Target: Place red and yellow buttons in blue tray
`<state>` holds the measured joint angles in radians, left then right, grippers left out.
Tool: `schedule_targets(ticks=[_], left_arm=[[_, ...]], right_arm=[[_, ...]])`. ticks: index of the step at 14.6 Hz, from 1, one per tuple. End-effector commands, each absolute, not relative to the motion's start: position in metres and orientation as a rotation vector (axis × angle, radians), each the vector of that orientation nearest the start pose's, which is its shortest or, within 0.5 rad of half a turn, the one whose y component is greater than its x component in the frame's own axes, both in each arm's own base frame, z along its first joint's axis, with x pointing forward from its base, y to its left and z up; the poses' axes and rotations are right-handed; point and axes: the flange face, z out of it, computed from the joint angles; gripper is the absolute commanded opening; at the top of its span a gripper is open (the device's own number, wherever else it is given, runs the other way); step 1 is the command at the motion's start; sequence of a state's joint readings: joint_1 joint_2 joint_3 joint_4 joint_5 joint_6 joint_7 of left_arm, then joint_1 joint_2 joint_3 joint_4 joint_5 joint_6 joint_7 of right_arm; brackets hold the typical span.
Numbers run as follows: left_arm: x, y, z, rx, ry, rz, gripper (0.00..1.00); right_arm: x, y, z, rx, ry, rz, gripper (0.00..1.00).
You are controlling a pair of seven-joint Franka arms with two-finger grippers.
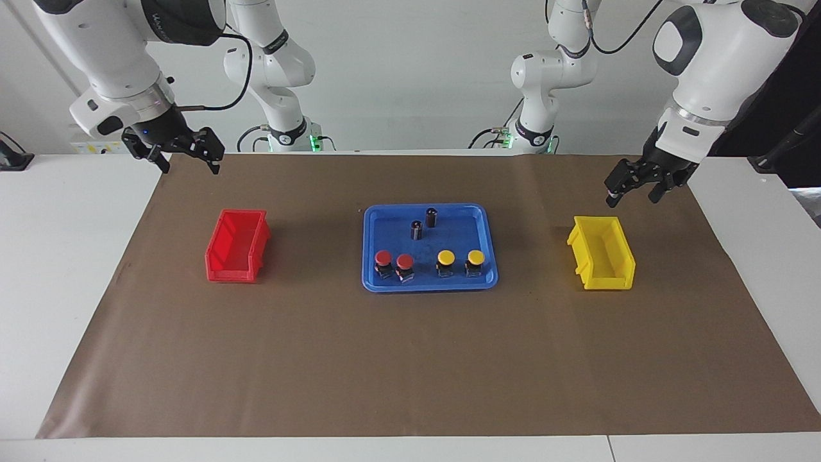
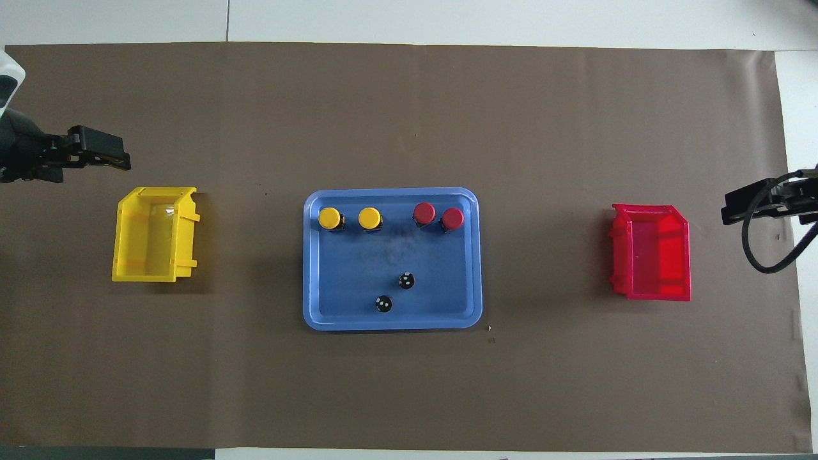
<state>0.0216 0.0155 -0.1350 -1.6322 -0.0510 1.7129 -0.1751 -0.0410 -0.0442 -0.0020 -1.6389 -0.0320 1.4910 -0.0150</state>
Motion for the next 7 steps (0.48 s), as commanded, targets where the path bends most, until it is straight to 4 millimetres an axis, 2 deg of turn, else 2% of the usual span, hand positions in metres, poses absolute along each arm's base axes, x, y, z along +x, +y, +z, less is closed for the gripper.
schedule_targets(ticks=[1, 3, 7], left_arm=[[0.5751, -0.0514, 0.6027, -3.179, -0.133, -0.061, 0.99], [0.5721, -0.0511, 0.6057, -3.177, -0.132, -0.016, 0.99], [0.572, -0.0596, 0.6097, -3.169, -0.097, -0.036, 0.99]], right_arm=[[0.5273, -0.0267, 0.6135, -3.156, 0.018, 0.144, 1.0], [0.5273, -0.0267, 0.6135, -3.156, 0.018, 0.144, 1.0], [0.5273, -0.0267, 0.6135, -3.156, 0.015, 0.144, 1.0]])
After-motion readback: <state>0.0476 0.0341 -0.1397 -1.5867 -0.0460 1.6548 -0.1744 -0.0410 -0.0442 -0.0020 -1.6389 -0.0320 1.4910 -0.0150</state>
